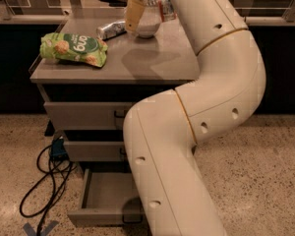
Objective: Place water bottle into bottom drawer
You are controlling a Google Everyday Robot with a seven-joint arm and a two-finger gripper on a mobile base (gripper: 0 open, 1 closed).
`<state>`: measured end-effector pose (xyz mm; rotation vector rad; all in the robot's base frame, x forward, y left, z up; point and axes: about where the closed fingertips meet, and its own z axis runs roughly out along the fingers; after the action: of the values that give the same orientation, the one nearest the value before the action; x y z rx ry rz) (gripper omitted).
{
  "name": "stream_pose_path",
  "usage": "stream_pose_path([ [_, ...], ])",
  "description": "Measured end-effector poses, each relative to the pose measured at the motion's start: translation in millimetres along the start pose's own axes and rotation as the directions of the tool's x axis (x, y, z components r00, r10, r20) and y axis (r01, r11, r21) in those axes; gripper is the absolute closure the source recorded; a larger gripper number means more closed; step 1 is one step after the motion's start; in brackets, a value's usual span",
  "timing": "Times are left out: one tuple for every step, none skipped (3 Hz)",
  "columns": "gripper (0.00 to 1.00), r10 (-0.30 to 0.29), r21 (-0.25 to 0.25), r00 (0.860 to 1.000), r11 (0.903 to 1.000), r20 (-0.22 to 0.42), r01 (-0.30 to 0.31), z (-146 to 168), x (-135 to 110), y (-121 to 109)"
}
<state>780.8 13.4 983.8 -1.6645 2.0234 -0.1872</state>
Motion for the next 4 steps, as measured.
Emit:
stream_pose_path([
  [1.00, 0.053, 0.030, 0.998, 0.9982, -0.028, -0.052, -33, 26, -7],
  [1.00, 0.067, 0.068, 0.998, 0.9954, -0.001, -0.067, -67, 28, -13],
  [1.00, 0.069, 0.071, 0.998, 0.9951, 0.000, -0.069, -64, 28, -14],
  [1.00, 0.159, 0.055, 0.986, 0.9853, 0.047, -0.162, -100, 81, -13],
])
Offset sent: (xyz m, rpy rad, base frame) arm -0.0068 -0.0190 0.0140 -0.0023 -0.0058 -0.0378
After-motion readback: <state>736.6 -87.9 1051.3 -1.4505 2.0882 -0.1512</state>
